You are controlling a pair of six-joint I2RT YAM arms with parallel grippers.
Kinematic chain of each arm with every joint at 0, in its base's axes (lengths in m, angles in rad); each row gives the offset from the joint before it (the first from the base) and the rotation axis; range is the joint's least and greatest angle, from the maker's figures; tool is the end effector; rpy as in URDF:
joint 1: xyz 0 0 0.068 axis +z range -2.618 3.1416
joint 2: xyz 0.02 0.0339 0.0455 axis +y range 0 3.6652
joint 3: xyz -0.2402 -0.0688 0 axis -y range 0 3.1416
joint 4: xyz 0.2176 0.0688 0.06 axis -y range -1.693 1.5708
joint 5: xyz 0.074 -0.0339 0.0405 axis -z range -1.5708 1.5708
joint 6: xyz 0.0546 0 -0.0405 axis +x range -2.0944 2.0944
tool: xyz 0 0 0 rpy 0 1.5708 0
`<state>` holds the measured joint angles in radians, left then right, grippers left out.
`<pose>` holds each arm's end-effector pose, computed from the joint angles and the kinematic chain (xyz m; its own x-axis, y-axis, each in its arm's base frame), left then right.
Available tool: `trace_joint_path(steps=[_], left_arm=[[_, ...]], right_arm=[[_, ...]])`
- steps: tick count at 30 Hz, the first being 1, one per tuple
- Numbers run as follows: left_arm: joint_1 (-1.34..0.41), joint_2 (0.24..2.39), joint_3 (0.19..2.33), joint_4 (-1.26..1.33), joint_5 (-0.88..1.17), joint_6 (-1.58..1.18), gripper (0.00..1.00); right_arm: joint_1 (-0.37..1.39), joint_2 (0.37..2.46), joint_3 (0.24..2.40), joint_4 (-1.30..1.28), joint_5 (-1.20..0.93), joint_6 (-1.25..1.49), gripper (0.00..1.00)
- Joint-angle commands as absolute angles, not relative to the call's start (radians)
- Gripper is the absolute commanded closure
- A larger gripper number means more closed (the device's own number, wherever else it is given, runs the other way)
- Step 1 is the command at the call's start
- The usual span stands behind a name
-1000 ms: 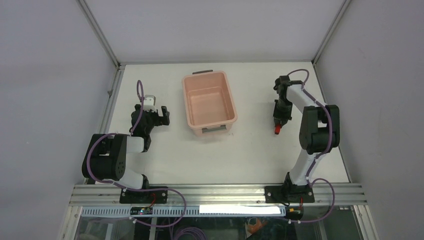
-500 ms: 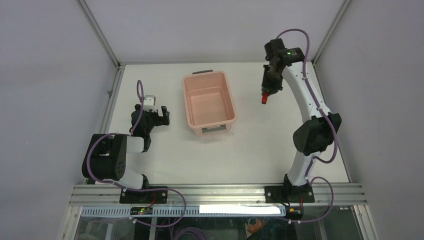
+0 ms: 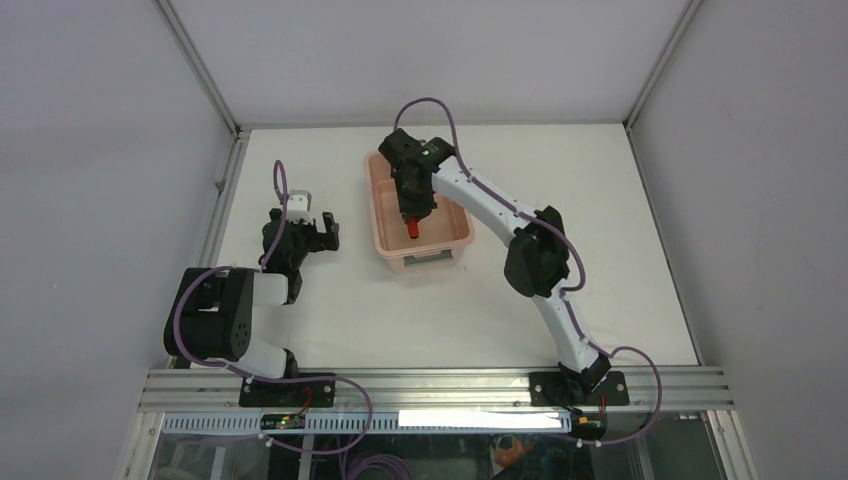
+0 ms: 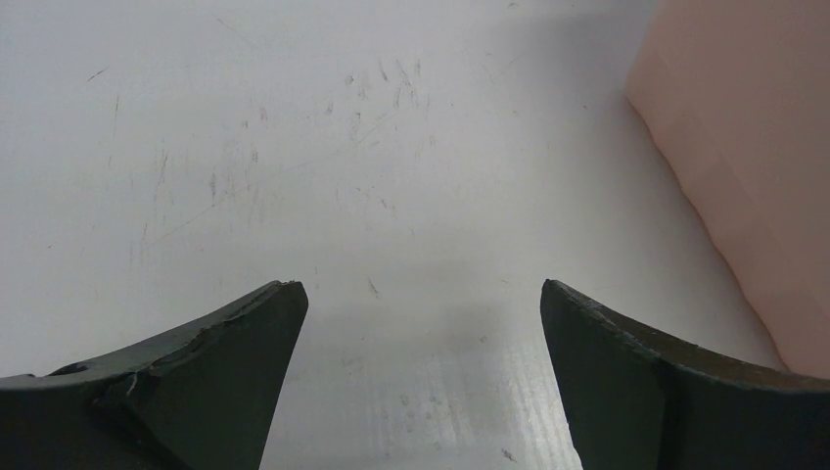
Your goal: Put the screwdriver in the bin
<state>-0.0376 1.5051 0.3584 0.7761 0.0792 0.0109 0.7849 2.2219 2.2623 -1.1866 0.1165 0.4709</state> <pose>0.2678 -0.0144 0.1330 -0.3607 0.0244 -0.9324 0.1151 0.9932 -0.0185 0.3111 0.3018 0.2565 -0.8776 -0.2398 -0.4152 -0.3029 0.9485 0.0925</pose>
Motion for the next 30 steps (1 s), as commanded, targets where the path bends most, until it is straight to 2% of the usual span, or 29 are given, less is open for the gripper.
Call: trace_joint_path(steps=[1, 7, 11, 15, 16, 19, 24, 26, 27, 28, 29, 30], left_arm=[[-0.034, 1.504, 0.379, 0.811, 0.077, 0.003, 0.01], [-0.032, 1.505, 0.379, 0.812, 0.077, 0.003, 0.01], [-0.033, 1.505, 0.380, 0.811, 0.077, 0.003, 0.01], [-0.033, 1.505, 0.379, 0.812, 0.077, 0.003, 0.01], [-0.034, 1.505, 0.379, 0.811, 0.077, 0.002, 0.01], [-0.034, 1.505, 0.379, 0.812, 0.077, 0.002, 0.01], [-0.034, 1.505, 0.379, 0.811, 0.076, 0.002, 0.01], [-0.034, 1.505, 0.379, 0.812, 0.077, 0.002, 0.01], [-0.034, 1.504, 0.379, 0.812, 0.077, 0.003, 0.01], [-0.034, 1.504, 0.379, 0.812, 0.077, 0.003, 0.01], [-0.034, 1.504, 0.380, 0.811, 0.077, 0.002, 0.01], [-0.033, 1.505, 0.379, 0.811, 0.077, 0.003, 0.01]], right_arm=[[0.776, 2.307, 2.235, -1.134, 0.162, 0.488, 1.00], [0.776, 2.330, 2.071, -1.026, 0.160, 0.487, 1.00], [0.773, 2.343, 2.031, -1.001, 0.176, 0.487, 0.87], [0.774, 2.317, 2.022, -1.010, 0.200, 0.495, 0.55], [0.773, 2.299, 2.013, -1.004, 0.211, 0.493, 0.51], [0.773, 2.241, 2.009, -1.003, 0.242, 0.485, 0.45], [0.776, 2.126, 2.059, -1.033, 0.244, 0.430, 0.44], [0.776, 2.076, 2.079, -1.027, 0.206, 0.375, 0.40], [0.776, 2.054, 2.091, -1.032, 0.200, 0.355, 0.35], [0.775, 2.028, 2.103, -1.037, 0.200, 0.334, 0.25], [0.773, 2.002, 2.109, -1.041, 0.199, 0.313, 0.09], [0.768, 1.973, 2.109, -1.043, 0.198, 0.293, 0.02]])
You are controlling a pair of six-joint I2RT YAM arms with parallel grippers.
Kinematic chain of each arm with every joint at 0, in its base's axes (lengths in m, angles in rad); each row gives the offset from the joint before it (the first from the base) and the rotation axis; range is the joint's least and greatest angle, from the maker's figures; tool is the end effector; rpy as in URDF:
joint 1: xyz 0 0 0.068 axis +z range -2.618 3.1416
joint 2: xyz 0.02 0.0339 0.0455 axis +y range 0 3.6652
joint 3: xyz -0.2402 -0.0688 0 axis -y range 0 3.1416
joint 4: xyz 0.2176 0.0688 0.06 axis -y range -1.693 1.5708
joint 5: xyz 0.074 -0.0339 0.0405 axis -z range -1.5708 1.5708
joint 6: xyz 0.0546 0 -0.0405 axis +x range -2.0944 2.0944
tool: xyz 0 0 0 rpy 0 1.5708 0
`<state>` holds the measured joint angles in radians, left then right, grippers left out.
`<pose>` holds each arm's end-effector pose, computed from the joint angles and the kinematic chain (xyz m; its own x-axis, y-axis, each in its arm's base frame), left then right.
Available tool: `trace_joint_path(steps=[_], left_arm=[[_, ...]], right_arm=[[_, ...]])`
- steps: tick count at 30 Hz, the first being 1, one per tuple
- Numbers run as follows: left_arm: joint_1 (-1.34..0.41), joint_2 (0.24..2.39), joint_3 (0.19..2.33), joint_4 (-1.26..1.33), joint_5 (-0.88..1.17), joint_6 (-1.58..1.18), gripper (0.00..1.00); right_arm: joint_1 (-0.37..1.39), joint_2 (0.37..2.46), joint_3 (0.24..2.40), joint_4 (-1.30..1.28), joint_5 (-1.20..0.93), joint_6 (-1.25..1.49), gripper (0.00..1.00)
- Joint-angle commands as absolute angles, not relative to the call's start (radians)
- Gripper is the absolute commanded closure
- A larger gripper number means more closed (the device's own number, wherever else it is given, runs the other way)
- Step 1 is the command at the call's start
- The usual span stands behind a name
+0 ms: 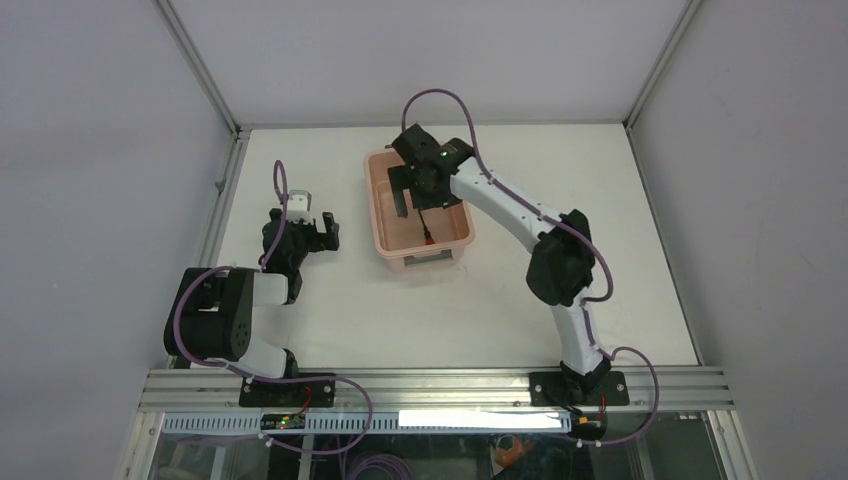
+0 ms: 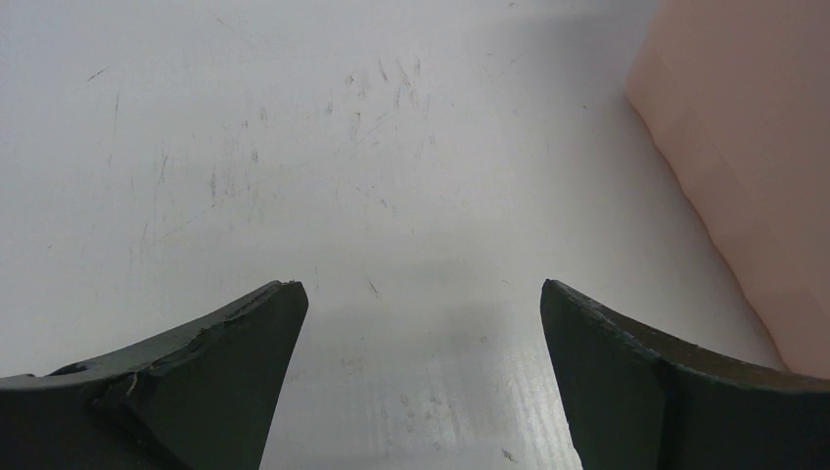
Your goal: Put the screwdriver in the bin
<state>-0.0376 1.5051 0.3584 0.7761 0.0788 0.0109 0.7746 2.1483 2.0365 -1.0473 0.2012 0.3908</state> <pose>0.2678 -0.0144 0.1330 -0.3607 0.0244 -0.9324 0.1147 0.9932 -0.0183 0.3114 0.2895 0.2332 -0.8449 -0.3046 -0.4398 -0.3313 0.9434 -0.0169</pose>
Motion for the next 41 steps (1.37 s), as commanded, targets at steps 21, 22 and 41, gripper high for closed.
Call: trace_joint_path(steps=[21, 22, 41], left_arm=[[-0.033, 1.505, 0.379, 0.811, 0.077, 0.002, 0.01], [-0.034, 1.505, 0.379, 0.812, 0.077, 0.003, 0.01], [-0.034, 1.505, 0.379, 0.812, 0.077, 0.003, 0.01]], right_arm=[[0.219, 1.068, 0.835, -0.344, -0.006, 0.178, 0.01], [0.210, 1.020, 0.780, -0.302, 0.038, 0.188, 0.01], [0.203, 0.673, 0.370, -0.008, 0.232, 0.248, 0.01]])
